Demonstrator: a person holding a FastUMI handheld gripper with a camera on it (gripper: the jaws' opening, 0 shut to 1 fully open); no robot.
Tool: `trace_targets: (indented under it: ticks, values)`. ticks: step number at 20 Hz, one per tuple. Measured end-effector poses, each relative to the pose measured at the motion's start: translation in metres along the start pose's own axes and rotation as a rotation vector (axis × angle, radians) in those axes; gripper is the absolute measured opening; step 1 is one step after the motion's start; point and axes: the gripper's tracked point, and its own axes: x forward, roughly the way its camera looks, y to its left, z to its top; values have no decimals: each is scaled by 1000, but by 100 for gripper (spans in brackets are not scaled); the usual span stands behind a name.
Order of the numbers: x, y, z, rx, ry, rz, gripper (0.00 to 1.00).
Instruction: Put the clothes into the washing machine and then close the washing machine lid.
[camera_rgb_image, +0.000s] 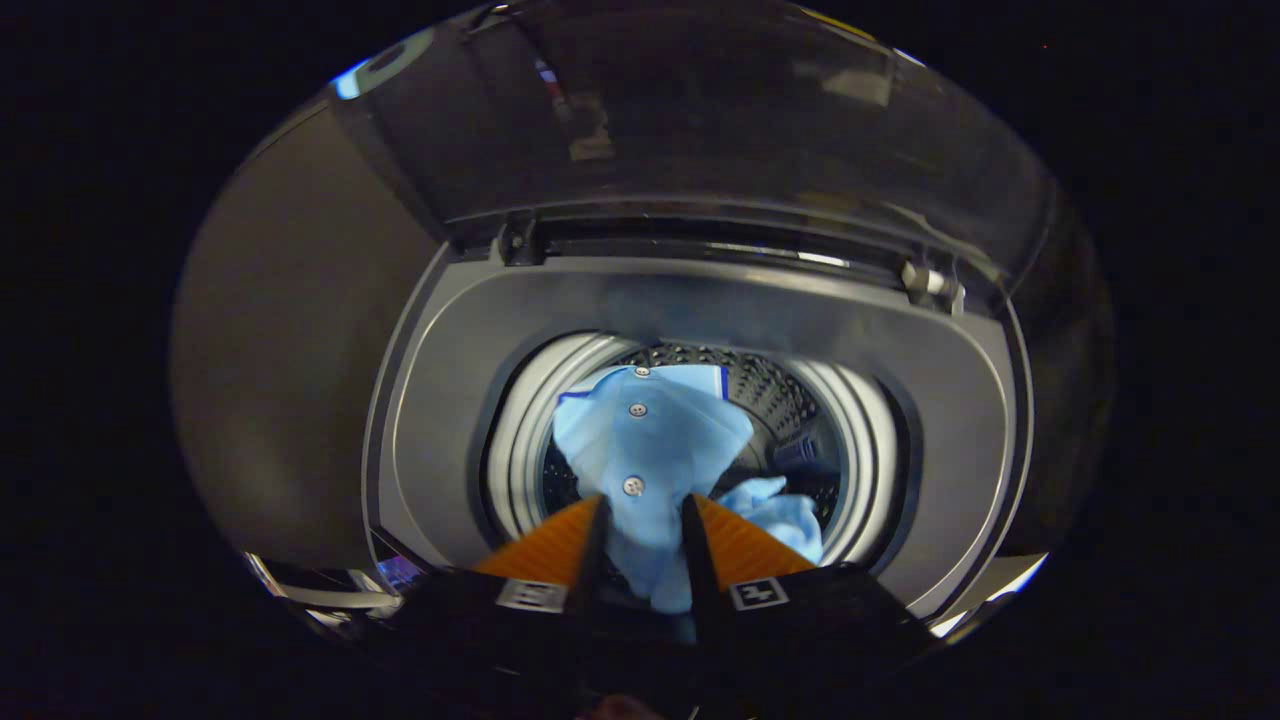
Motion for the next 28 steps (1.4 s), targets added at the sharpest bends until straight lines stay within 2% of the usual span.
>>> trace_targets:
  ticks: [2, 4, 9, 11, 14, 16, 28]
  values:
    - [-7, -24, 17, -18, -78, -98, 100]
    - [-13, -38, 35, -31, -156, -139, 100]
    - [-18, -39, 47, -60, -209, -155, 100]
    - [-18, -53, 51, -84, -232, -214, 100]
    - [-17, -43, 43, -17, -217, -169, 100]
    - [-22, -42, 47, 16, -230, -171, 100]
    - [-110, -31, 129, 69, -535, -170, 100]
